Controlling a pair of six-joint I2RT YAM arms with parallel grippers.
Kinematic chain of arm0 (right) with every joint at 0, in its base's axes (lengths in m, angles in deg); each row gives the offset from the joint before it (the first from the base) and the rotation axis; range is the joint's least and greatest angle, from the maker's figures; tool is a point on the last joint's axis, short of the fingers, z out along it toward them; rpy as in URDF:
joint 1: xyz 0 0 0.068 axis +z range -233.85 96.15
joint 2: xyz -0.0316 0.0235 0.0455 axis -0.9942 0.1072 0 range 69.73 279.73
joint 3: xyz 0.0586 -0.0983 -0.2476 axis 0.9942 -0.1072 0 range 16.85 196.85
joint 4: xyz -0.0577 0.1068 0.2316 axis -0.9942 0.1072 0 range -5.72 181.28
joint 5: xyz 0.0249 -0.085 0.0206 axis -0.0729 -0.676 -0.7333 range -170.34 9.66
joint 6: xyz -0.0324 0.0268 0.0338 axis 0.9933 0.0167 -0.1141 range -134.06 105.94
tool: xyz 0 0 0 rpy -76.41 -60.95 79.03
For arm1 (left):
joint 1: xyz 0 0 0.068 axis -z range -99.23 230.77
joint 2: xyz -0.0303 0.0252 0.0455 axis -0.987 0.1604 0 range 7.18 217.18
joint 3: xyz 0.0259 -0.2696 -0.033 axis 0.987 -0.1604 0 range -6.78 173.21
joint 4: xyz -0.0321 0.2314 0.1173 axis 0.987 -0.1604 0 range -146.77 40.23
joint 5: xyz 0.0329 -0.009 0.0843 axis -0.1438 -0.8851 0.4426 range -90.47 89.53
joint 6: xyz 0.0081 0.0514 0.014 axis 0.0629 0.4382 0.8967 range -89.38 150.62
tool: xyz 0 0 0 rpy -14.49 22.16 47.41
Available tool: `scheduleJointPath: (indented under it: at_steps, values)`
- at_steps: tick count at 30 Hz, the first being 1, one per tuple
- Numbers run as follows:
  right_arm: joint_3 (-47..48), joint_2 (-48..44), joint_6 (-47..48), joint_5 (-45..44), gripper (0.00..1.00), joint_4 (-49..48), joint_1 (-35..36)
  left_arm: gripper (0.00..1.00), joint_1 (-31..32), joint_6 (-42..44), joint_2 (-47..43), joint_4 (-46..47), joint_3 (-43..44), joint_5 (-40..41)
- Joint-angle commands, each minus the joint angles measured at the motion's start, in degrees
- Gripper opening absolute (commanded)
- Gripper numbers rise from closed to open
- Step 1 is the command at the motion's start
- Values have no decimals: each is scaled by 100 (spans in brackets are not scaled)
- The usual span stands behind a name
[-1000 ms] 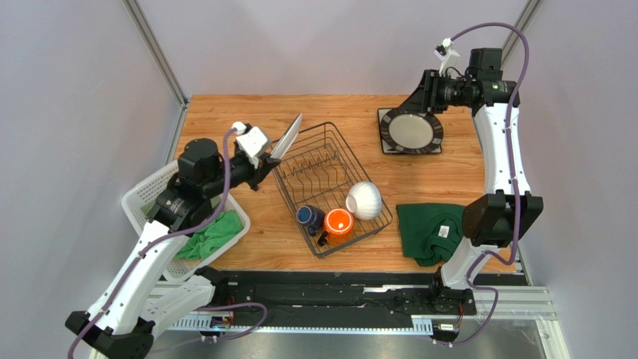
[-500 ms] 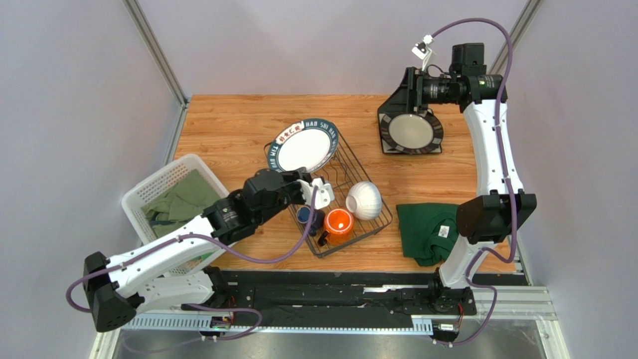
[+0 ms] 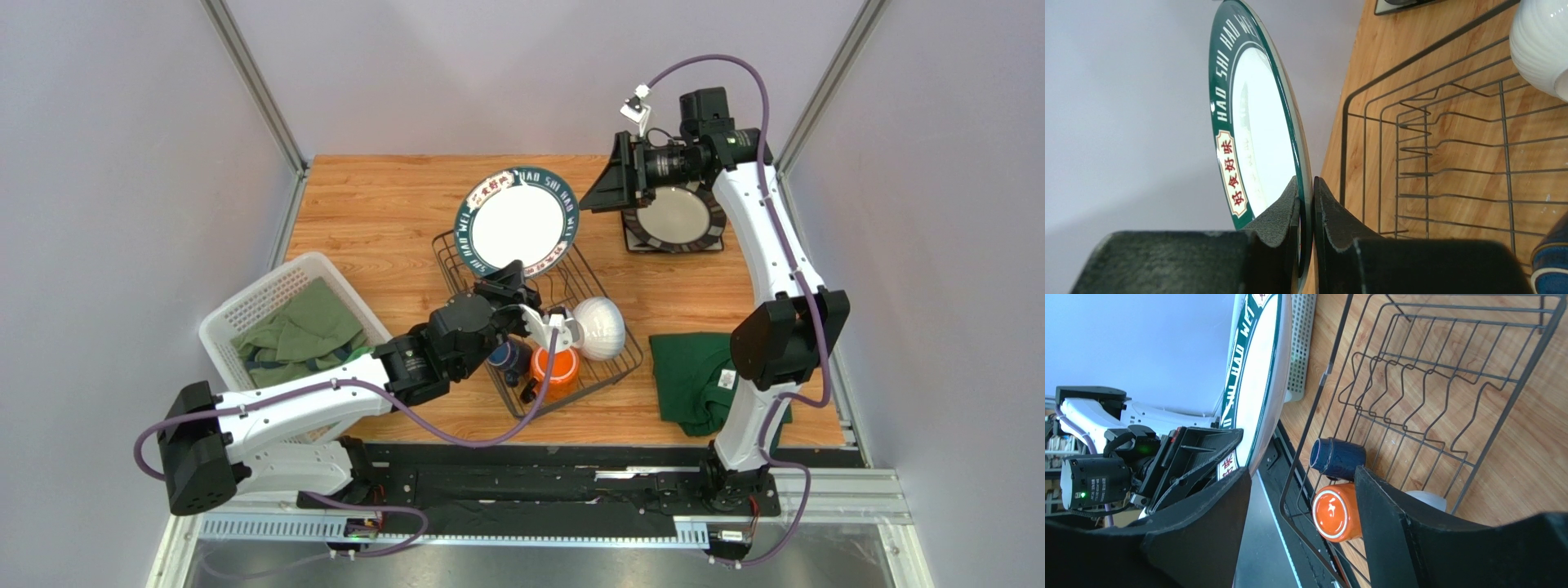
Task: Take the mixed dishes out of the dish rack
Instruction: Pick up the plate from the dish rack.
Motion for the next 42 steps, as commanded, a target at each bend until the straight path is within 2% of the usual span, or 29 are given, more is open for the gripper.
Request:
scheduleJointPath:
  at_steps: [1, 8, 22, 37, 42]
  values:
    - [227, 143, -146, 43, 66, -235, 144, 0, 128, 389, 84, 882, 22, 287]
    - [430, 372, -208, 86, 66, -244, 259, 0, 199, 336, 242, 953, -4, 357]
    - [236, 187, -94, 7, 64, -261, 303, 0, 199, 344, 418, 1287, -207, 410]
    - [210, 328, -182, 25, 58, -419, 592, 0, 234, 301, 550, 1471, -110, 392]
    - [175, 424, -164, -54, 50, -419, 672, 0, 260, 318, 576, 1585, -92, 436]
